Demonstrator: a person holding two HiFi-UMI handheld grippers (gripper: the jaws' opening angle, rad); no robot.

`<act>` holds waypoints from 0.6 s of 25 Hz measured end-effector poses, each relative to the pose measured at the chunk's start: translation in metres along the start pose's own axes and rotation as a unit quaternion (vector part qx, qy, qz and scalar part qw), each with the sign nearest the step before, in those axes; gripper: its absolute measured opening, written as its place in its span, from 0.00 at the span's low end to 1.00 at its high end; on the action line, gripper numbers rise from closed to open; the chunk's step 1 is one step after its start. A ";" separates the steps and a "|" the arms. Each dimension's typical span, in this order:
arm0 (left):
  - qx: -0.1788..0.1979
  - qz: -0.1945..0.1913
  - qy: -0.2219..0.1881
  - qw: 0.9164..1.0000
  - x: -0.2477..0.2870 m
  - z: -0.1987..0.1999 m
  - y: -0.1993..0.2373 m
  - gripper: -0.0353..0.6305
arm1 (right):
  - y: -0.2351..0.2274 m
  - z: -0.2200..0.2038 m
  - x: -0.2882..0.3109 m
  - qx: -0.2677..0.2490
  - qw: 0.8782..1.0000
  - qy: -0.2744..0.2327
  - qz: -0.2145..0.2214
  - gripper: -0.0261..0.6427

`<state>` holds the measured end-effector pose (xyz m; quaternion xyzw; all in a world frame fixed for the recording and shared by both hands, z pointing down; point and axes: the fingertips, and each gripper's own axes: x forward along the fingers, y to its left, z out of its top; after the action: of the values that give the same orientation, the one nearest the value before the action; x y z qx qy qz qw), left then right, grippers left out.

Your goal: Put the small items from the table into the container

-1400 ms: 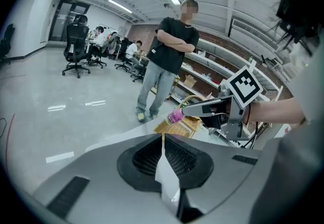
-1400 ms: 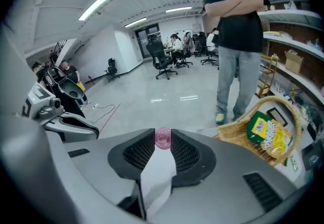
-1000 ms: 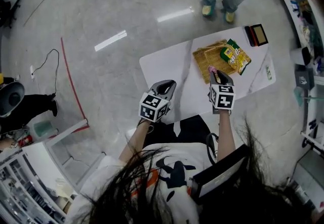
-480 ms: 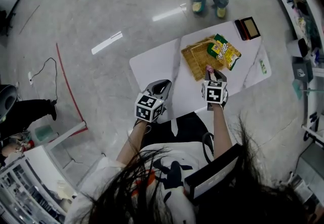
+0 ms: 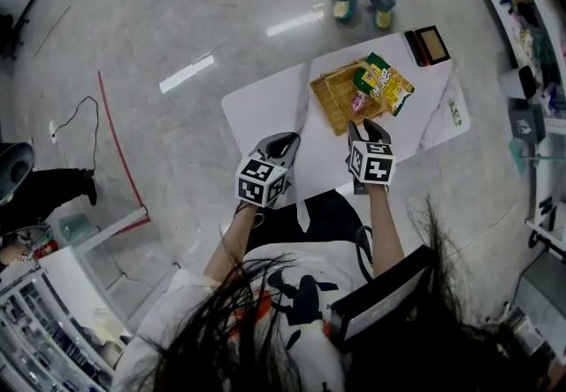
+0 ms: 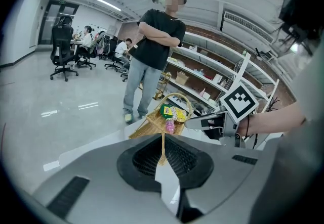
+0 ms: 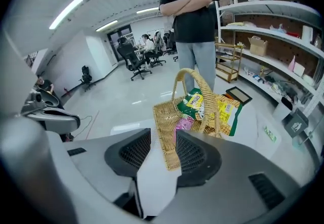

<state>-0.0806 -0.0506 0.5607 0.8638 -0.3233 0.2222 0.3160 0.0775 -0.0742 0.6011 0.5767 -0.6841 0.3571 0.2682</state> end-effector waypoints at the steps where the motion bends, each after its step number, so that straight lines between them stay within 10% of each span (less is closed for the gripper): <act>1: 0.000 0.001 -0.001 1.000 0.000 0.001 -0.002 0.07 | 0.003 0.000 -0.003 0.007 1.000 -0.003 0.011 0.28; 15: -0.013 0.014 -0.026 0.999 0.000 -0.001 -0.050 0.07 | 0.001 -0.002 -0.051 0.016 0.997 -0.047 0.065 0.11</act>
<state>-0.0459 -0.0202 0.5417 0.8604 -0.3469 0.1995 0.3157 0.0861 -0.0421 0.5619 0.5514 -0.7261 0.3575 0.2023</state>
